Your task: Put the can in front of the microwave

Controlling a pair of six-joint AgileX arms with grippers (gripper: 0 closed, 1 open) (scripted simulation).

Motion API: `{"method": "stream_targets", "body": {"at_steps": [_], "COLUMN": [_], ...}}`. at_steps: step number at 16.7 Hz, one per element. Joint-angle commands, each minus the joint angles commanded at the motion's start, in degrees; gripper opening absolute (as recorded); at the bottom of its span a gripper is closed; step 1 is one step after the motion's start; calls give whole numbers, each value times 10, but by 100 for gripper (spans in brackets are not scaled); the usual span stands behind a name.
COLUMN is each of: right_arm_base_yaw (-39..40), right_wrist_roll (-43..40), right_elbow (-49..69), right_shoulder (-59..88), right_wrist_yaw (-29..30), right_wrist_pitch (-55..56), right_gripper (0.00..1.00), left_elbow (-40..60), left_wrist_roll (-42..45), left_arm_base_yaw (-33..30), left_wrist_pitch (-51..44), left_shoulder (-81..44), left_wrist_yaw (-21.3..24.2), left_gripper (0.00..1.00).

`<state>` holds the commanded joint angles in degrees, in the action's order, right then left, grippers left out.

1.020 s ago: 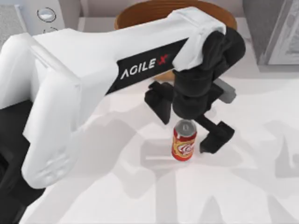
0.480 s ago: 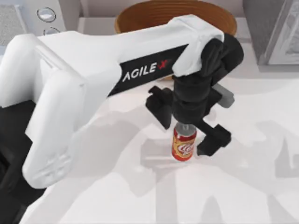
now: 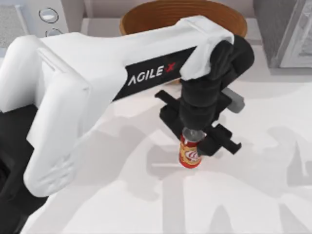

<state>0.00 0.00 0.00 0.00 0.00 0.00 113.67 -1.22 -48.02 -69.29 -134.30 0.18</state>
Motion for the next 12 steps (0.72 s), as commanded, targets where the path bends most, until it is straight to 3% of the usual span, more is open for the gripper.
{"method": "stream_targets", "body": {"at_steps": [2, 3, 12], "right_arm_base_yaw": [0, 0, 0], "right_wrist_roll": [0, 0, 0], "right_elbow": [0, 0, 0], "right_shoulder": [0, 0, 0], "right_wrist_yaw": [0, 0, 0], "right_wrist_pitch": [0, 0, 0], "right_gripper": [100, 100, 100], "left_elbow": [0, 0, 1], "left_wrist_roll": [0, 0, 1], "left_arm_base_yaw": [0, 0, 0], "left_wrist_pitch": [0, 0, -2], "left_shoulder": [0, 0, 0], "left_wrist_yaw": [0, 0, 0], "left_gripper": [2, 0, 0]}}
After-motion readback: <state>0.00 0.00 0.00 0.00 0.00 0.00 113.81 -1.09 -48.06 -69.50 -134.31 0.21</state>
